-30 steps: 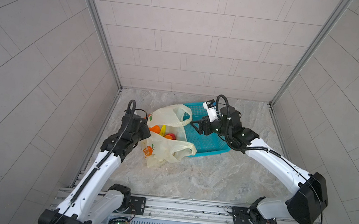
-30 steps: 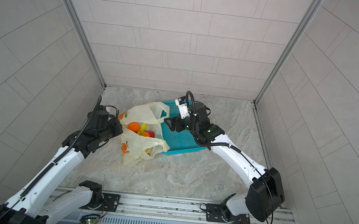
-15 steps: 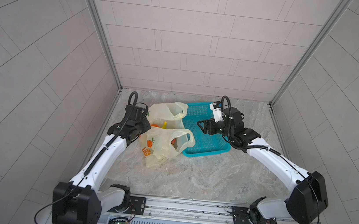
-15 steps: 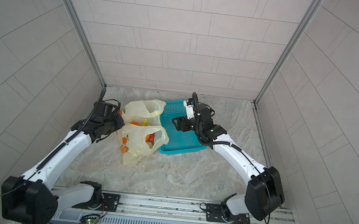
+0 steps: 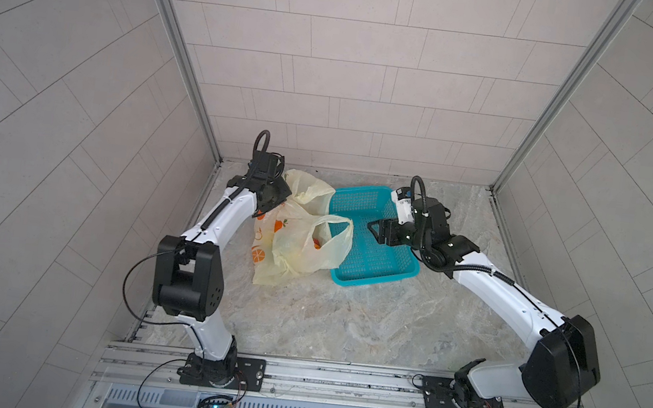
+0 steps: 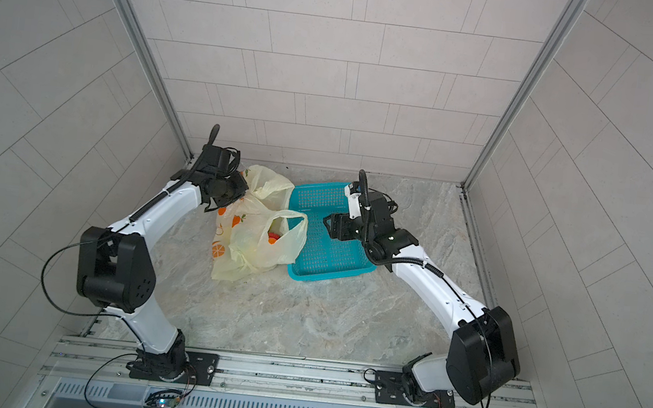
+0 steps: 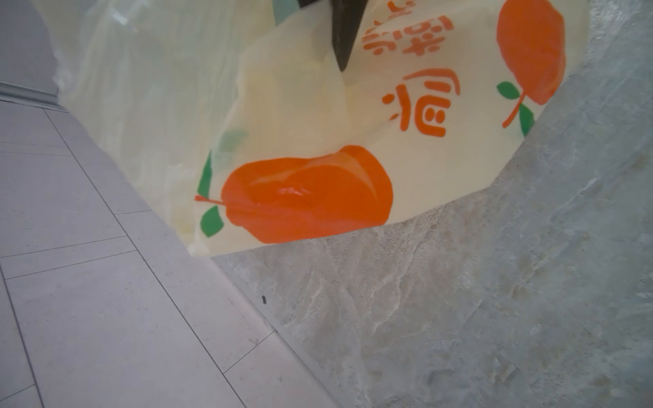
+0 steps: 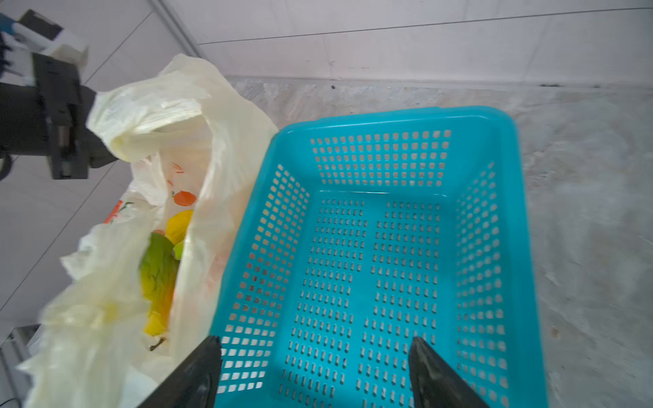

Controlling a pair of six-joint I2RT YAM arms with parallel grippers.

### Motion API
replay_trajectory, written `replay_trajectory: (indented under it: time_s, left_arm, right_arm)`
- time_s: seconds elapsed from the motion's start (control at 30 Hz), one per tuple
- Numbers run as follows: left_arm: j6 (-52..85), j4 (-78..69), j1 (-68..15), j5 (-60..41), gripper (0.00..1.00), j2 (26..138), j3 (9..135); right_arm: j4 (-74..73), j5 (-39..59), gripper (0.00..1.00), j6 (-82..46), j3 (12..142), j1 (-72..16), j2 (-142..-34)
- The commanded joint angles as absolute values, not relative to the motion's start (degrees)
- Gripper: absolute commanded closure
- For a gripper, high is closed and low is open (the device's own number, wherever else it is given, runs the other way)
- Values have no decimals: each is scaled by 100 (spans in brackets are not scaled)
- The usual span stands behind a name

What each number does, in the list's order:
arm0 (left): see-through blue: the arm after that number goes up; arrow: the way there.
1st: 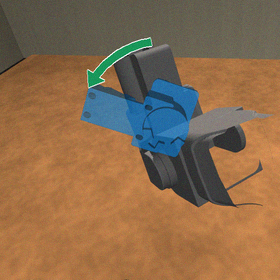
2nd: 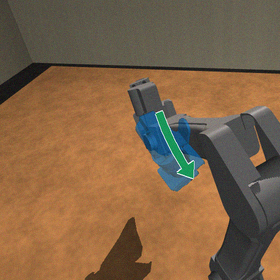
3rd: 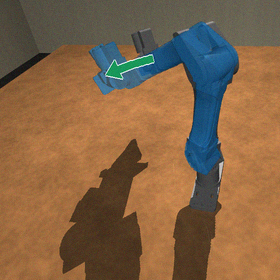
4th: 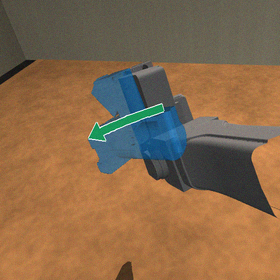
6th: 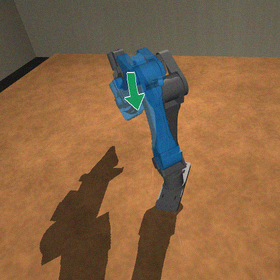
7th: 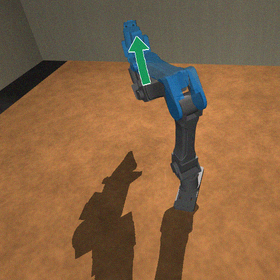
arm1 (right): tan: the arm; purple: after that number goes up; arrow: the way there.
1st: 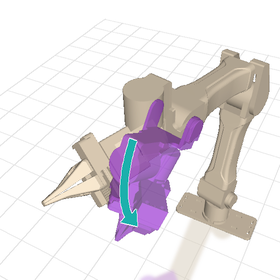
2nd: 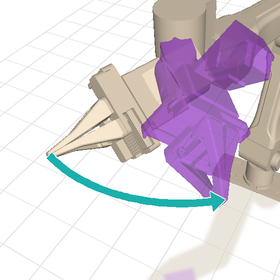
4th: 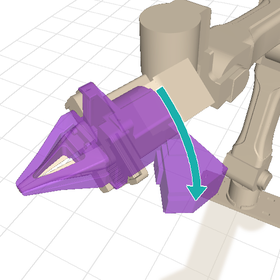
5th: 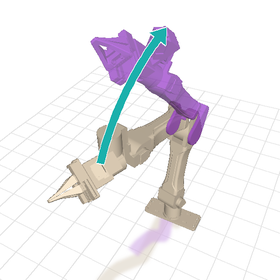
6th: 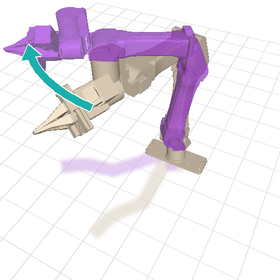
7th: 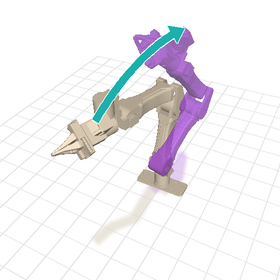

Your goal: Place the fruits into the plastic bag

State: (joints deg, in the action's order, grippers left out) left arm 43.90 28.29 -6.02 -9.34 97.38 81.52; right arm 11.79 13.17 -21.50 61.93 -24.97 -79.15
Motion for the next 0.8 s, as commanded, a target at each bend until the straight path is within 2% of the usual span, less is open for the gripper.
replay_trajectory:
  time_s: [0.0, 0.03, 0.07, 0.2, 0.27, 0.37, 0.47, 0.6, 0.67, 0.77]
  left_arm:
    - [4101, 2745, -711, -1186, 100, 9433, 8079]
    - [3879, 2633, -767, -1172, 98, 9249, 7947]
    - [3761, 2558, -801, -1151, 88, 9088, 7834]
    - [3436, 2319, -835, -1143, 34, 8238, 7302]
    - [3312, 2216, -835, -1076, 3, 7794, 7089]
    - [3099, 2174, -836, -789, 0, 7111, 6809]
    - [2894, 2666, -827, 188, 0, 6625, 6717]
    - [2763, 2954, -831, 2965, 0, 6163, 6168]
    - [2670, 2615, -826, 4426, 0, 6083, 5565]
    - [2085, 1550, -809, 5546, 0, 6211, 4529]
  right_arm:
    - [1400, 499, 20, -2302, 6009, -2181, -7559]
    - [1414, 356, 20, -2353, 5929, -2048, -7491]
    - [1420, 288, 20, -2405, 5877, -1927, -7442]
    - [1416, 106, 20, -2468, 5724, -1575, -7256]
    - [1420, -7, 20, -2412, 5700, -1556, -7203]
    - [1407, -243, 20, -2425, 5629, -1538, -7125]
    - [1374, -884, 20, -2478, 5402, -1529, -6976]
    - [1075, -2288, 19, -2253, 4807, -1521, -6632]
    - [648, -2874, 19, -1980, 4358, -1525, -6457]
    - [-859, -3426, 20, -1339, 3208, -1531, -6239]
